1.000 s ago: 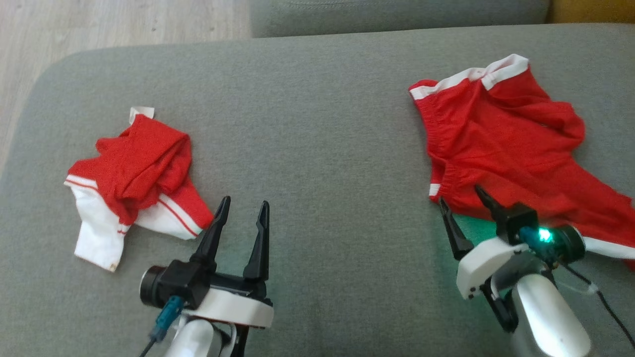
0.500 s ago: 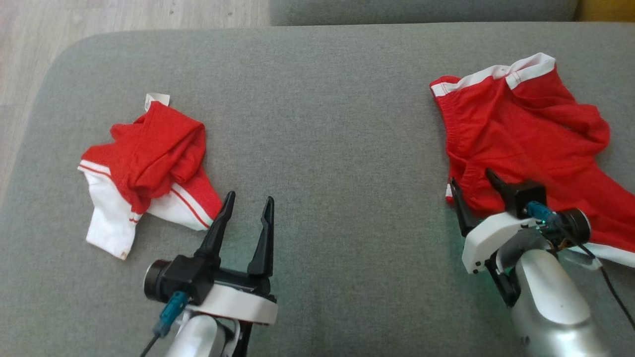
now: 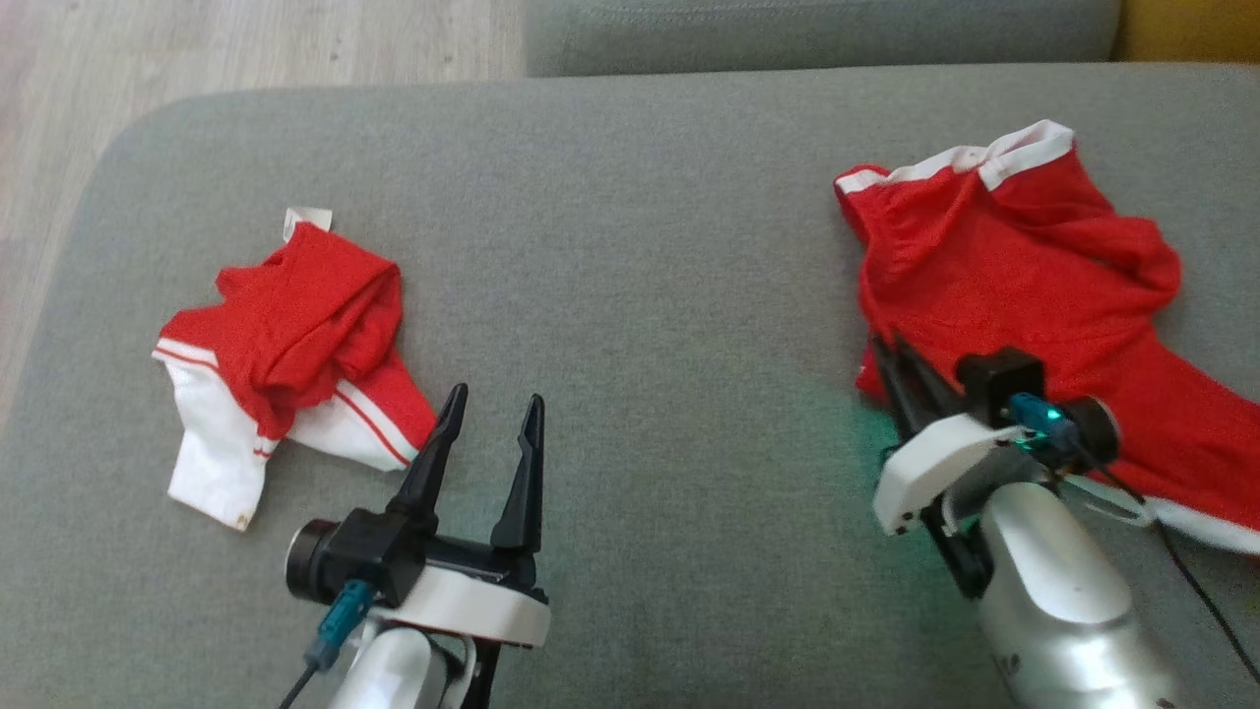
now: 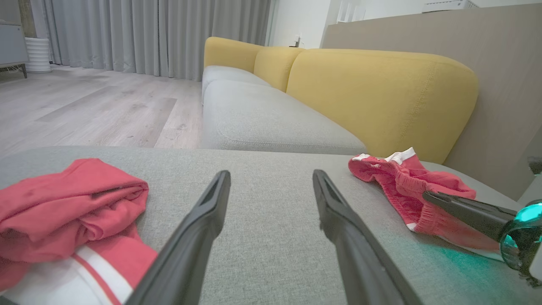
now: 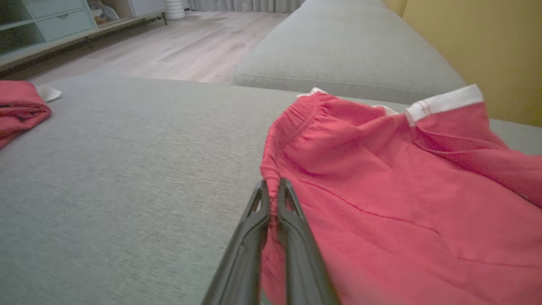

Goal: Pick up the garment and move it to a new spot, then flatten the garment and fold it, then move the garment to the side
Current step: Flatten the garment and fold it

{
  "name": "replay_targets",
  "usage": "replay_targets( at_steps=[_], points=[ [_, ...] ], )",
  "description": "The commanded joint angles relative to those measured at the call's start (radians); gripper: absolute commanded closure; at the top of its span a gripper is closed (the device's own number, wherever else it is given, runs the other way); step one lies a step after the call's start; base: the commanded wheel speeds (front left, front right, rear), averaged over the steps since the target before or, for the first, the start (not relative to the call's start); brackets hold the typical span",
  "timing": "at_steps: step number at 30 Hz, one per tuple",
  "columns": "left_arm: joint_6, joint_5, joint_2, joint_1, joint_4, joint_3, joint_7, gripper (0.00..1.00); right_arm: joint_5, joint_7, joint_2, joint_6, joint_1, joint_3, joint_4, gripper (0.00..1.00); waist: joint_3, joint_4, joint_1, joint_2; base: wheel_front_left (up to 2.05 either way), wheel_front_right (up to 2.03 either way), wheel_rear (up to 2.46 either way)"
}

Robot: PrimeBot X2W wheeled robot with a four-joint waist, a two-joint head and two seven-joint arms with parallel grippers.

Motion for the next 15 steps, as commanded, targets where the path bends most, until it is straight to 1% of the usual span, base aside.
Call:
replay_targets(
  at_steps=[1,7,15],
  points=[
    [0.002,-0.001,-0.001,-0.025,-0.027,0.041,-0.009,0.00,0.025,-0.015,0.018,-0.001,-0.033,0.051,-0.043,1.00,-0.014,-0.007,0.0000,0.0000,0.00,0.00,0.00],
    [0.003,-0.002,-0.001,-0.004,-0.027,0.045,-0.009,0.00,0.095,0.008,0.018,-0.001,-0.008,0.173,-0.115,1.00,-0.052,-0.015,0.0000,0.0000,0.00,0.00,0.00],
    [0.003,-0.002,-0.001,0.022,-0.035,0.054,-0.009,0.00,0.164,0.093,0.018,-0.001,0.072,0.303,-0.244,1.00,-0.082,-0.002,0.0000,0.0000,0.00,0.00,0.00]
  ],
)
